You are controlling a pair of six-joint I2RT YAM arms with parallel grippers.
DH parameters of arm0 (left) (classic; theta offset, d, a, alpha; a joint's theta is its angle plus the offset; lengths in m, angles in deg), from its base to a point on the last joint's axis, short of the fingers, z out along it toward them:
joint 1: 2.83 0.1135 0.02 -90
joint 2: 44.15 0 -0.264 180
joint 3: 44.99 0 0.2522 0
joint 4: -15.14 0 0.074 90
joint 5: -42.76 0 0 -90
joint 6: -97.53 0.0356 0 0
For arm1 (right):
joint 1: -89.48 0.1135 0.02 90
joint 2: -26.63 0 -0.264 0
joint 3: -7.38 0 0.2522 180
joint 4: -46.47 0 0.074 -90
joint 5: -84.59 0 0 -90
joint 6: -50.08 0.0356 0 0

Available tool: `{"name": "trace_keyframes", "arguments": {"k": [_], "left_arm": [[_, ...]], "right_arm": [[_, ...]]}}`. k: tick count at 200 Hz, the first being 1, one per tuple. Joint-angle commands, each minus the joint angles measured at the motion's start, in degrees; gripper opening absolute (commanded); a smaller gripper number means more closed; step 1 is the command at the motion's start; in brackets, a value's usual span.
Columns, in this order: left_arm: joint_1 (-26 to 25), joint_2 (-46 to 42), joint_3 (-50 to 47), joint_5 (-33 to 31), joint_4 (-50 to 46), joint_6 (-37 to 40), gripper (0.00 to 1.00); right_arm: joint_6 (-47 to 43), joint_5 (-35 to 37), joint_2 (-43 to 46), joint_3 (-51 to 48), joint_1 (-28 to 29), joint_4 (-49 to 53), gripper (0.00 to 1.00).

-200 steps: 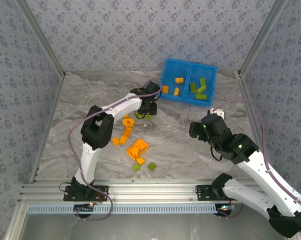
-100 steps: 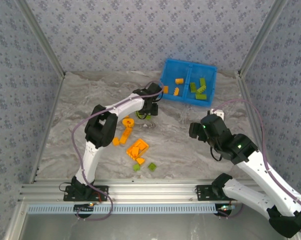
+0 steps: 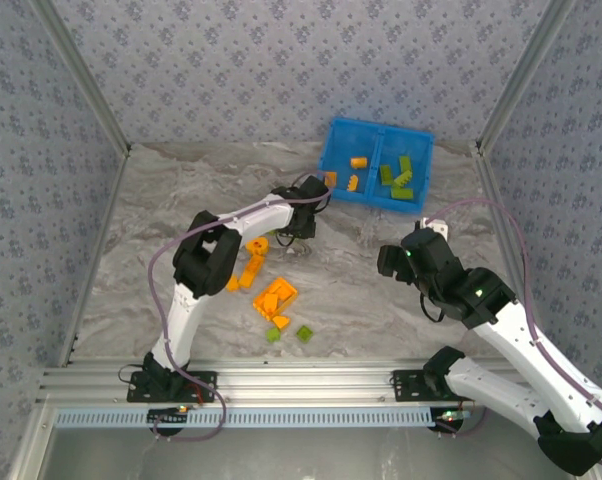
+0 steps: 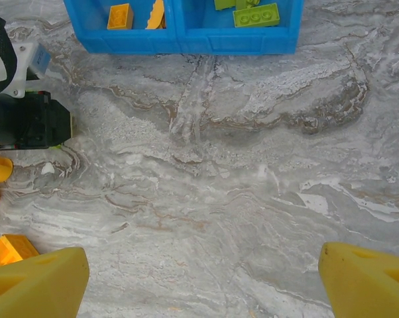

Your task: Sort the legos into containers by color

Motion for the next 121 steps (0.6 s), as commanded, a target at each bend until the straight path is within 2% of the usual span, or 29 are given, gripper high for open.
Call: {"name": "trace_keyframes", "arguments": {"k": [1, 29, 51, 78, 106, 121], "left_arm": [[-0.1, -2.3, -2.5, 4.7, -3.7, -0.8, 0.11], [-4.1, -5.8, 3.3, 7.3, -2.9, -0.2, 0.09], [-8.3, -3.5, 14.8, 6.8, -3.7, 2.6, 0.09], [-11.4, 5.2, 31.8, 4.9, -3.3, 5.4, 0.09], [-11.6, 17.0, 50.3, 4.1, -0.8, 8.2, 0.09], [-11.5, 21.1, 54.9, 4.6, 6.3, 11.8, 0.11]], "right_arm": [[1.8, -0.2, 0.8, 1.1, -0.2, 1.7, 0.92], [3.0, 1.1, 3.1, 2.2, 0.0, 3.4, 0.92], [5.1, 3.6, 6.7, 2.7, -0.1, 5.9, 0.92], [7.4, 6.5, 11.8, 2.6, 0.0, 8.4, 0.92], [8.2, 6.8, 15.0, 2.9, -0.1, 10.0, 0.92], [8.5, 6.2, 15.4, 3.3, -0.1, 11.1, 0.92]]}}
